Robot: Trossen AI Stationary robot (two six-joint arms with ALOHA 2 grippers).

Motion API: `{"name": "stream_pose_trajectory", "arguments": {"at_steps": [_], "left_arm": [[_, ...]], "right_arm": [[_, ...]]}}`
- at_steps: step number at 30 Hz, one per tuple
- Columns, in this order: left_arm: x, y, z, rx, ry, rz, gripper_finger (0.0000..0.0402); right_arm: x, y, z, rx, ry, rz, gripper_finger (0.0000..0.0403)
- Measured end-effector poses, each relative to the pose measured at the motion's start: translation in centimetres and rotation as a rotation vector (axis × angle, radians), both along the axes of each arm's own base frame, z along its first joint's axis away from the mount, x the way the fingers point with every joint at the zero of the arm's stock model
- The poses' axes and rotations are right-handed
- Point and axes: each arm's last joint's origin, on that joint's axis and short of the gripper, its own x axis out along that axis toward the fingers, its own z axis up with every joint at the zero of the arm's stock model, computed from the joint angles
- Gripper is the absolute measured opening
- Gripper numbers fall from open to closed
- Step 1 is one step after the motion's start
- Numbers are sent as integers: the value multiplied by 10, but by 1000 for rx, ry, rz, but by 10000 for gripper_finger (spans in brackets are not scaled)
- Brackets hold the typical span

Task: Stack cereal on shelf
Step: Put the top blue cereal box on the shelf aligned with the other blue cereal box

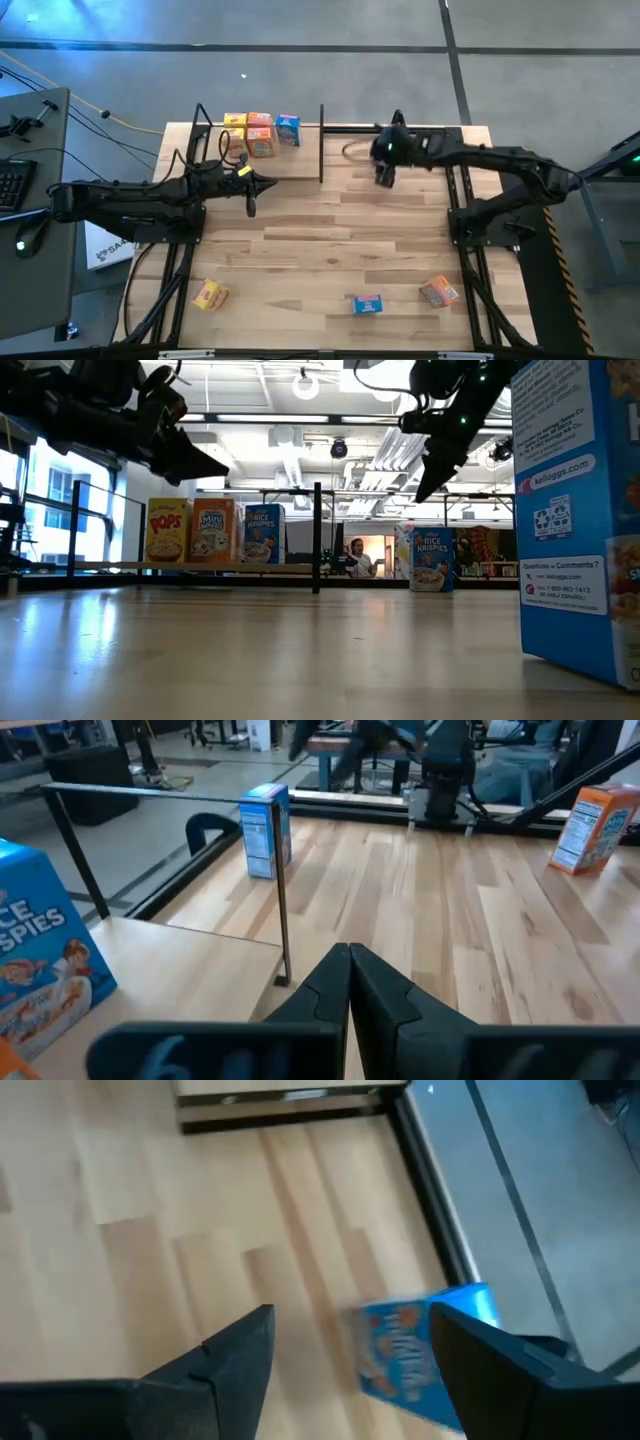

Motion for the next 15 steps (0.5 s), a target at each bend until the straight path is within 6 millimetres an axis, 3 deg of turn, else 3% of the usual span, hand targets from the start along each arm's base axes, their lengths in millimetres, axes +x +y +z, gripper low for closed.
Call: {"name": "stream_pose_trajectory", "arguments": {"at_steps": [6,15], "left_arm": [[-1,0,-2,-23,-5,8,0],[0,0,2,-23,-45,10,1]], "right_arm": [[-17,-40,5,58,47,-74,276],[-10,-79,-17,54,232,10,307]]}}
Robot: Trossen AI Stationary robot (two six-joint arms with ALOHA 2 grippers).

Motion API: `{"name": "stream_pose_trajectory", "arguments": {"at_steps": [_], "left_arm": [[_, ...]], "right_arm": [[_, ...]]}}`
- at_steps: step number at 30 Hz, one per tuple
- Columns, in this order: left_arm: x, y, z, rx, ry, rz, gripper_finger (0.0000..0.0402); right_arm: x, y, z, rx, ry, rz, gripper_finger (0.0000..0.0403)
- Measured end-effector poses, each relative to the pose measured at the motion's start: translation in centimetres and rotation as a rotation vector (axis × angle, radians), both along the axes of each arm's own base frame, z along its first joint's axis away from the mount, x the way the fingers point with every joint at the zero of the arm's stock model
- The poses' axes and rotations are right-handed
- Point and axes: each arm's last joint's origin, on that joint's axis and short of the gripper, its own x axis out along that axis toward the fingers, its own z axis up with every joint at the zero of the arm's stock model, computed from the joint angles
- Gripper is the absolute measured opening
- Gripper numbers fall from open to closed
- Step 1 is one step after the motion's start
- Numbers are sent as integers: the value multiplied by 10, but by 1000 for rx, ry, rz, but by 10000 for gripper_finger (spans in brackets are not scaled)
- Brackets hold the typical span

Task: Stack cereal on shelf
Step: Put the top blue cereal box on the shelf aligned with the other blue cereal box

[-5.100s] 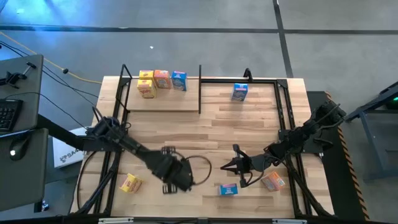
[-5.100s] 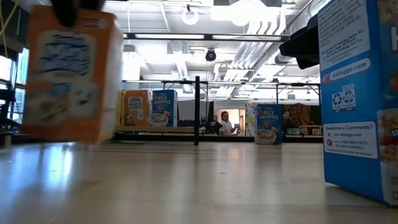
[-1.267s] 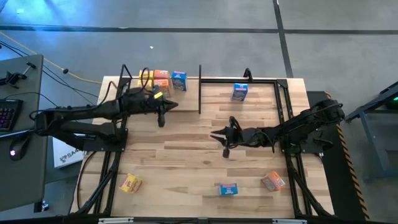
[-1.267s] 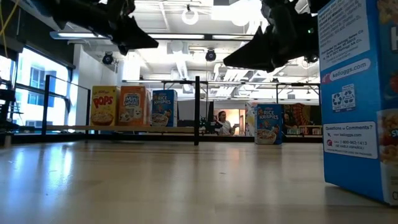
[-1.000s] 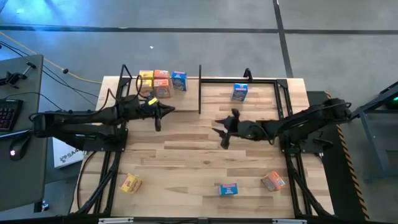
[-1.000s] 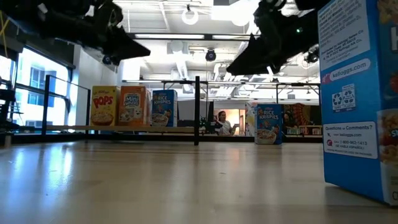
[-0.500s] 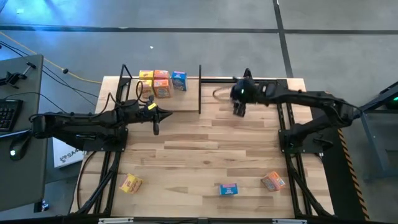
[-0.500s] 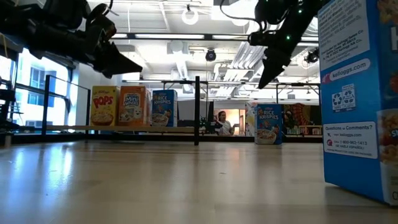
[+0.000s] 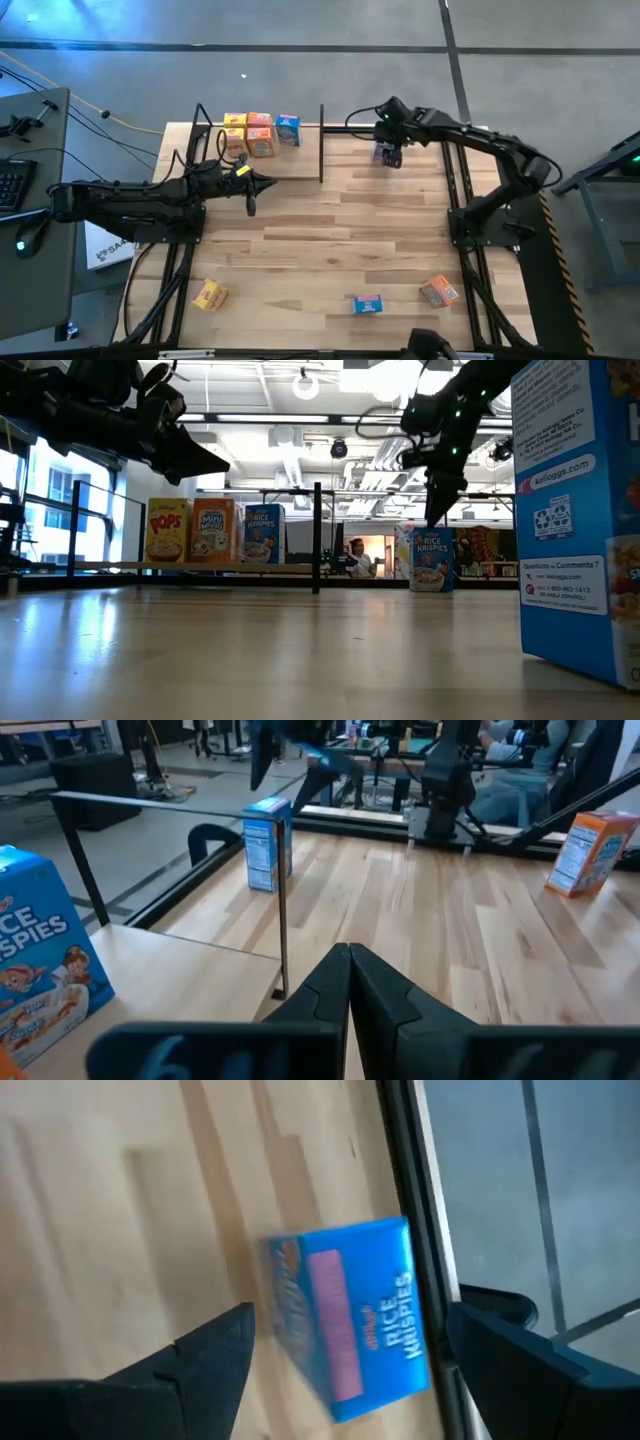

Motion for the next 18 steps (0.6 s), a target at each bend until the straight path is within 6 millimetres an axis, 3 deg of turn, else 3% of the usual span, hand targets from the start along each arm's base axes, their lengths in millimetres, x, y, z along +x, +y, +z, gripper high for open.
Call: {"name": "stream_pose_trajectory", "arguments": {"at_steps": [9,14,18], "left_arm": [[0,1,0,3,2,19,0],[0,1,0,2,2,19,0],[0,1,0,2,3,19,1]], "right_arm": [[-1,-31,-12,109,23,-2,307],[-4,-35,-25,208,60,-36,305],[-3,-34,-27,250,49,-47,276]]}}
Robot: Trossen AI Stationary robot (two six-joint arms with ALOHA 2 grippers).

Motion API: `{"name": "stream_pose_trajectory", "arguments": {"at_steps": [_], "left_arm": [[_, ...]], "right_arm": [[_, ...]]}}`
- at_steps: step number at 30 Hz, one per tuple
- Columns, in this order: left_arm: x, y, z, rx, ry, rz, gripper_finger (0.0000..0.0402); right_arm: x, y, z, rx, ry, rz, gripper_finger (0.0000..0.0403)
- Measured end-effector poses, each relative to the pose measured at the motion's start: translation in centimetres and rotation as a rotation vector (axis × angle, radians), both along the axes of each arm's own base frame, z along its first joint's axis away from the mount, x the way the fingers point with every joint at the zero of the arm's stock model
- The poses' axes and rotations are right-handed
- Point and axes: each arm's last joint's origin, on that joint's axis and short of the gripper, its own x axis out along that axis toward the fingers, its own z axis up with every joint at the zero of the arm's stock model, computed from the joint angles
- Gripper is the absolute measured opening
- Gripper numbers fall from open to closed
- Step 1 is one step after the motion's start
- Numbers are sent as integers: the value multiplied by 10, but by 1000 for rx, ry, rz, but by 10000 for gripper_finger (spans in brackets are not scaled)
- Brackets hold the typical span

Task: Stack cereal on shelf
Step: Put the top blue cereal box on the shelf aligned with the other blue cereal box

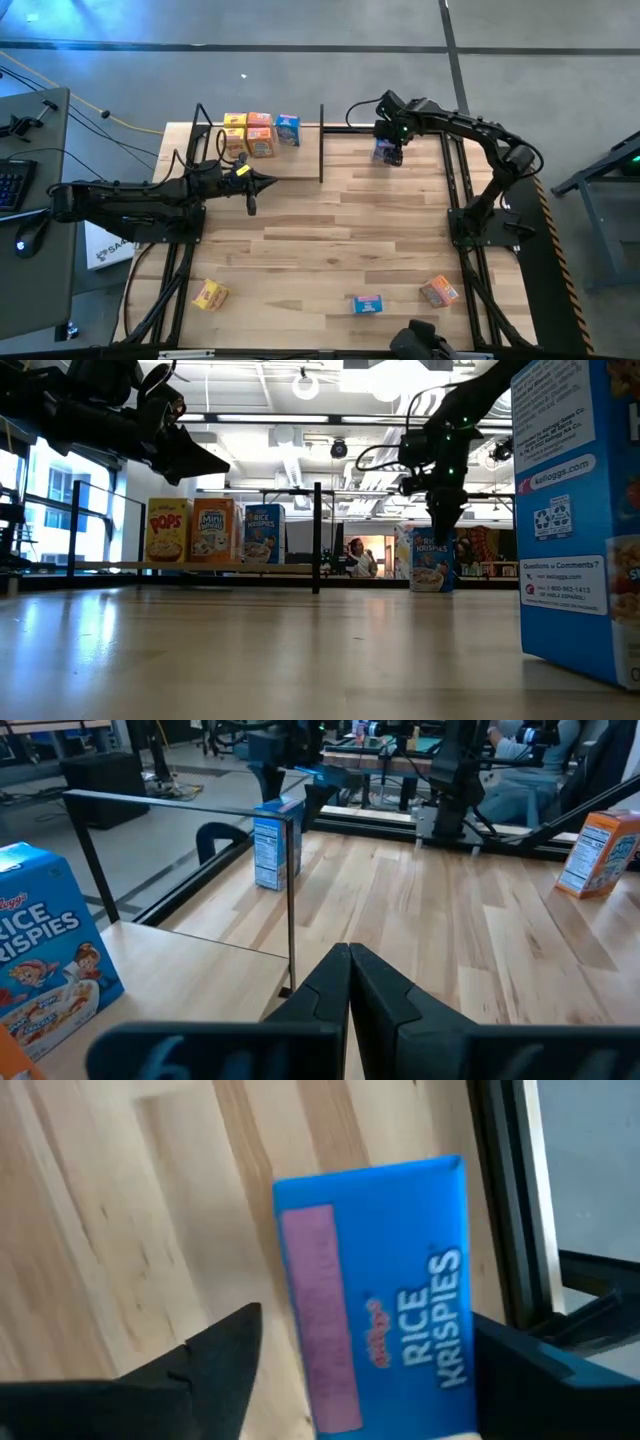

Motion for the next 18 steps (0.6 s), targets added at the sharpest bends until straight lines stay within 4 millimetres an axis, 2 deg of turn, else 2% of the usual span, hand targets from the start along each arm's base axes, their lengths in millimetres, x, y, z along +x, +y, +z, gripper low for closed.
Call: {"name": "stream_pose_trajectory", "arguments": {"at_steps": [10,15,18], "left_arm": [[0,0,0,-16,-4,7,0],[0,0,0,-29,-9,20,1],[0,0,0,-12,-4,17,1]], "right_arm": [[5,8,0,14,9,-16,153],[16,21,3,20,7,-18,142],[25,33,16,35,17,-24,146]]}}
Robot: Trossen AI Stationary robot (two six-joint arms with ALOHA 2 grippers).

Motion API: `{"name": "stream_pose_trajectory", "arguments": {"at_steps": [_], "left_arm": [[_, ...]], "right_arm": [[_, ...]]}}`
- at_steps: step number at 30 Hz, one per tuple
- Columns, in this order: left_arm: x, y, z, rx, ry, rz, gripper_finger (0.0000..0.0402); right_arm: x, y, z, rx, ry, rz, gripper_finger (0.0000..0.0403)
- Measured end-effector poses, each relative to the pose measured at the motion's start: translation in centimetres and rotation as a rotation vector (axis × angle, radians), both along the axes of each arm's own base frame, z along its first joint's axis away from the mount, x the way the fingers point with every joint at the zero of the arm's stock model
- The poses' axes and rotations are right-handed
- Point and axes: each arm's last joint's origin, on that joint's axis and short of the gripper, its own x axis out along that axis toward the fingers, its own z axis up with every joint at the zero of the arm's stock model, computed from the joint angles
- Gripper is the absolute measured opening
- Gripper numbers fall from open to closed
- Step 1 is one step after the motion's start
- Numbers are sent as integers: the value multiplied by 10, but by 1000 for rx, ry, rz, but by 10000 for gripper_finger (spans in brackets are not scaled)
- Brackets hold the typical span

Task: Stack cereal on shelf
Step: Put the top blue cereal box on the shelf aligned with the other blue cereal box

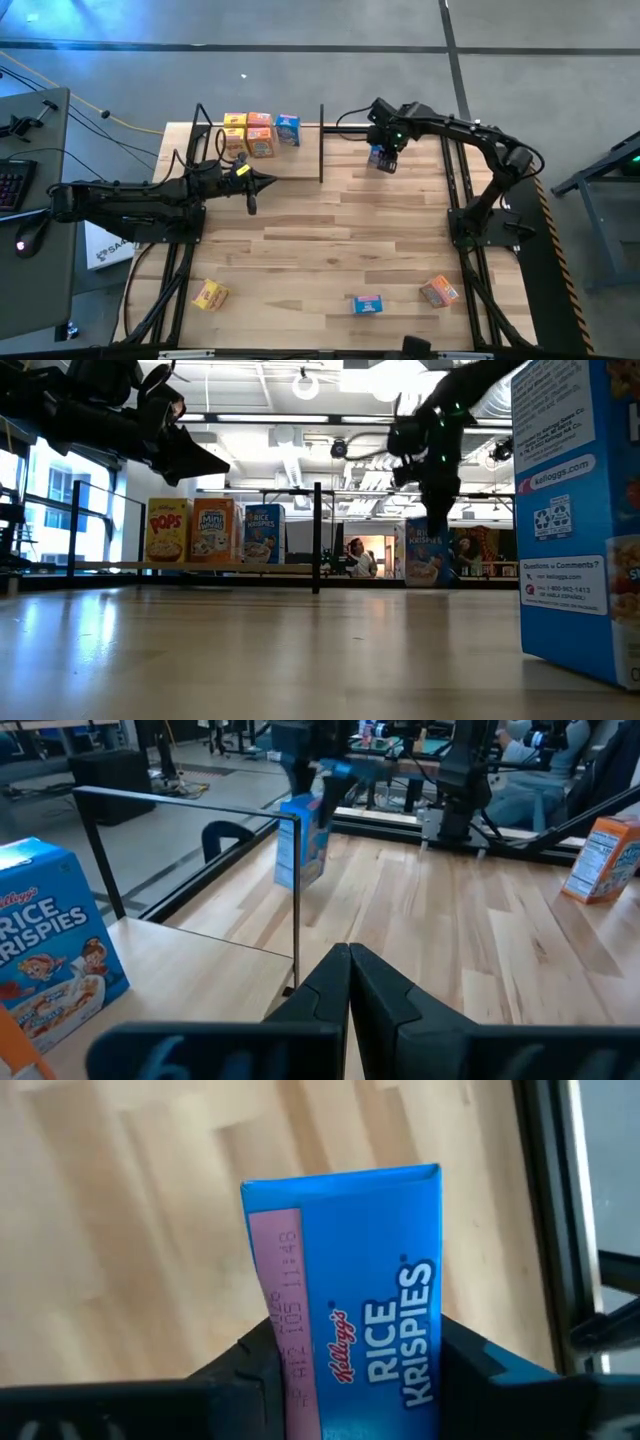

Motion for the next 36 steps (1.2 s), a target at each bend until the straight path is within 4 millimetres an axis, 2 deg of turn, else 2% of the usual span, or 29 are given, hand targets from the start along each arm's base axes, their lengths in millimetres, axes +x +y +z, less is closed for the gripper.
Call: {"name": "stream_pose_trajectory", "arguments": {"at_steps": [5,11,17,22,25,28,33,36], "left_arm": [[0,0,0,15,4,-3,0],[0,0,-1,14,13,-3,0],[-1,-1,-4,-2,46,-19,0],[-2,-2,-2,-20,27,-42,1],[-5,-3,1,-16,20,-42,0],[-10,-4,5,-4,6,-43,0],[-17,-6,8,1,3,-40,0],[-20,-7,8,6,13,-40,0]], "right_arm": [[17,33,33,-2,60,-9,145],[39,93,66,80,38,-6,145],[54,159,77,173,-7,12,145],[74,198,83,194,-199,108,145],[87,207,89,194,-344,131,145],[103,200,87,177,-438,140,145],[136,174,71,117,-444,176,145],[159,166,55,113,-402,216,145]]}}
